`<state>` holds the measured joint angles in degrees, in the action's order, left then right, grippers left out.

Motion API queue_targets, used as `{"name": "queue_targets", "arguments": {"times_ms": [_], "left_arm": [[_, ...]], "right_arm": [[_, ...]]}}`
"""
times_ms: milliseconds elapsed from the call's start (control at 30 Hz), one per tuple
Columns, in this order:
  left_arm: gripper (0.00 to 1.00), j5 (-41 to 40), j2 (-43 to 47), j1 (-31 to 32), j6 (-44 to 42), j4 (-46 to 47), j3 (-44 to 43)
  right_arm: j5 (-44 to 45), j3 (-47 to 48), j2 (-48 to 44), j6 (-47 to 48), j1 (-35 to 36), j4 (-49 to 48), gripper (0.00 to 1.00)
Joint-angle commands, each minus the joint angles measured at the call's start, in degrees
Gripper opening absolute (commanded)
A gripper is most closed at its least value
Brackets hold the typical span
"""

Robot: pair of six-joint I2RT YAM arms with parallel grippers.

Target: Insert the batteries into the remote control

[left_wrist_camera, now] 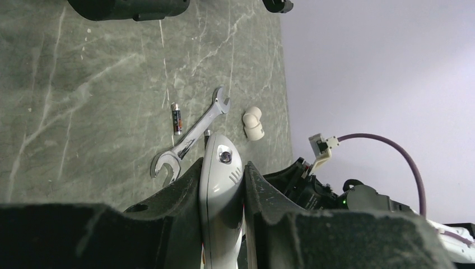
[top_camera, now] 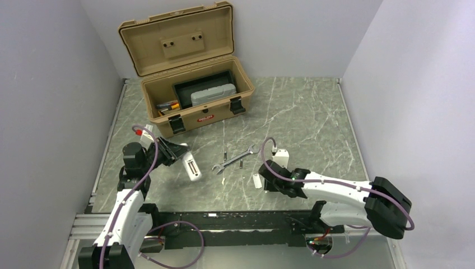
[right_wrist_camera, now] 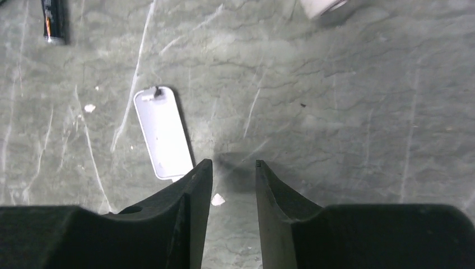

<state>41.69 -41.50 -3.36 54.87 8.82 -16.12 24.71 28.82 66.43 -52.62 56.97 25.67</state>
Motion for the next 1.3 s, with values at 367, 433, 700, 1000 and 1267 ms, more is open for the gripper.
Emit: {"name": "queue_targets", "arguments": {"times_ms": [367, 433, 700, 1000, 1267], "left_arm": [[0.00, -3.7, 2.4, 3.7, -6.9, 1.6, -1.8], [0.00, -13.2, 6.4, 9.4, -7.0, 6.0, 1.2], [0.00, -33.2, 2.1, 28.6, -5.0, 28.7, 8.2], [0.00, -39.4, -23.9, 42.8, -3.9, 49.0, 3.0], [0.00, -41.5, -37.7, 47.5, -4.5, 58.3, -2.0]], "right_arm": [[-16.1, -11.5, -5.2, 0.5, -5.2, -20.6, 0.42], [-16.9, -11.5, -4.1, 0.6, -5.3, -22.0, 0.42], [-16.8, -12.6, -3.2, -1.5, -5.3, -23.3, 0.39], [-16.1, -16.4, -4.3, -5.1, -5.6, -25.3, 0.35], [-15.5, -18.5, -5.4, -6.6, -6.3, -25.3, 0.31]]}}
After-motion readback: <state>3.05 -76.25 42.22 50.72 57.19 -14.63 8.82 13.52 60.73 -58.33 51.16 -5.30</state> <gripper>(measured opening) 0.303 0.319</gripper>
